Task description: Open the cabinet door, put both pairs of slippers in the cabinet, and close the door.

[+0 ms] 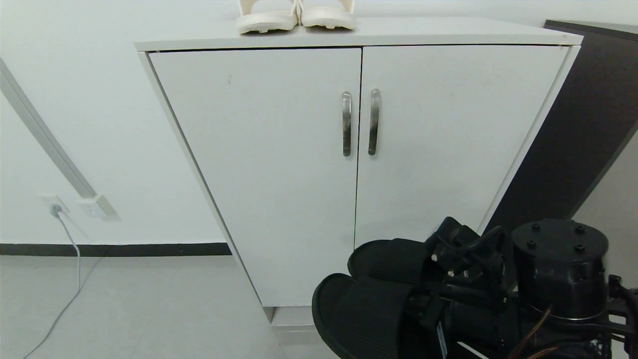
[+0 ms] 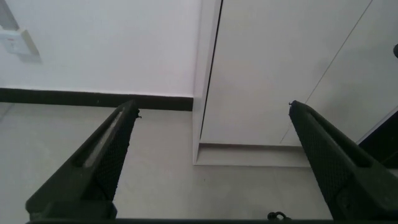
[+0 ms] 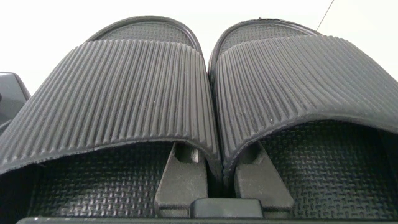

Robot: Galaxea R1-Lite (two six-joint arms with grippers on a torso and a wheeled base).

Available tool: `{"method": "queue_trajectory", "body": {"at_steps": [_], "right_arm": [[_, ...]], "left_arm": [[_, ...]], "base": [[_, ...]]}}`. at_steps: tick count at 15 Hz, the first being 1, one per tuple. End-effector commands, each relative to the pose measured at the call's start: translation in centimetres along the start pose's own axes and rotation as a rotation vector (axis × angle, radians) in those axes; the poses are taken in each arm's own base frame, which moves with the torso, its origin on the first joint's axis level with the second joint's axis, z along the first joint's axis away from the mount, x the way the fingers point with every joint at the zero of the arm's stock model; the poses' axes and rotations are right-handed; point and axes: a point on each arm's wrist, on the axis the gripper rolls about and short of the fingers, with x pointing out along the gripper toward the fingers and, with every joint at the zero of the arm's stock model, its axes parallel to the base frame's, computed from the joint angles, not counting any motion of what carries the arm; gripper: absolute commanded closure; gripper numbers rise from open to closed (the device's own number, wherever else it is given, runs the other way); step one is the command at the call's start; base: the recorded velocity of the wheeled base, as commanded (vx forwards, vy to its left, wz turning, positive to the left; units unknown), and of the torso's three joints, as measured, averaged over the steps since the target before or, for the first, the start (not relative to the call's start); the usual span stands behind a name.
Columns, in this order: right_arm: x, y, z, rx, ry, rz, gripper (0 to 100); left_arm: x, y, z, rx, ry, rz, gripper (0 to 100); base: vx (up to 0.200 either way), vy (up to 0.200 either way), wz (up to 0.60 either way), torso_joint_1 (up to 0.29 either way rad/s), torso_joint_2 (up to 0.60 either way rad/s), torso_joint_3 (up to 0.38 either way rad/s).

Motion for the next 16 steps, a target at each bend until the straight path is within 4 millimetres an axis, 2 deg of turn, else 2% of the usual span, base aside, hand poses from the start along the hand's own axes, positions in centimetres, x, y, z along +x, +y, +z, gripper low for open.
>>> {"method": "queue_trajectory", "body": {"at_steps": [1,2,3,4,7,11,13,14,15,16], "right_arm": [[-0.1,0.0,0.0,0.001,-0.003,0.001,100],[-0.1,0.0,0.0,0.000,-0.003,0.001,100],[-0.1,0.0,0.0,0.000,-0.003,0.001,100],[-0.1,0.0,0.1,0.001,-0.004,0.002,100],[-0.1,0.0,0.0,0.001,0.000,0.001,100],[-0.1,0.0,0.0,0.001,0.000,0.001,100],[-0.1,0.0,-0.1,0.002,0.000,0.000,100],[-0.1,0.0,0.0,0.002,-0.001,0.000,100],[-0.1,0.0,0.0,0.002,-0.003,0.000,100],[-0.1,0.0,0.0,0.001,-0.003,0.000,100]], "left_arm": [[0.2,-0.4,3.7,-0.040,-0.003,-0.037,0],[0.4,-0.7,6.3,-0.098,-0.010,-0.091,0],[0.7,-0.8,7.2,-0.105,-0.003,-0.116,0],[1.8,-1.2,8.9,-0.108,0.049,-0.197,0],[3.6,-1.8,10.0,-0.100,0.122,-0.386,0],[8.3,-2.8,12.9,-0.106,0.220,-0.503,0],[9.5,-3.5,13.5,-0.095,0.209,-0.577,0],[10.7,-4.7,14.0,-0.083,0.213,-0.667,0],[11.4,-5.2,14.1,-0.081,0.222,-0.691,0],[13.0,-6.0,14.4,-0.079,0.255,-0.708,0]], "base": [[0.000,0.000,0.00,0.000,0.00,0.000],[0.000,0.000,0.00,0.000,0.00,0.000],[0.000,0.000,0.00,0.000,0.00,0.000],[0.000,0.000,0.00,0.000,0.00,0.000],[0.000,0.000,0.00,0.000,0.00,0.000],[0.000,0.000,0.00,0.000,0.00,0.000],[0.000,0.000,0.00,0.000,0.00,0.000],[0.000,0.000,0.00,0.000,0.00,0.000],[0.000,0.000,0.00,0.000,0.00,0.000],[0.000,0.000,0.00,0.000,0.00,0.000]]}}
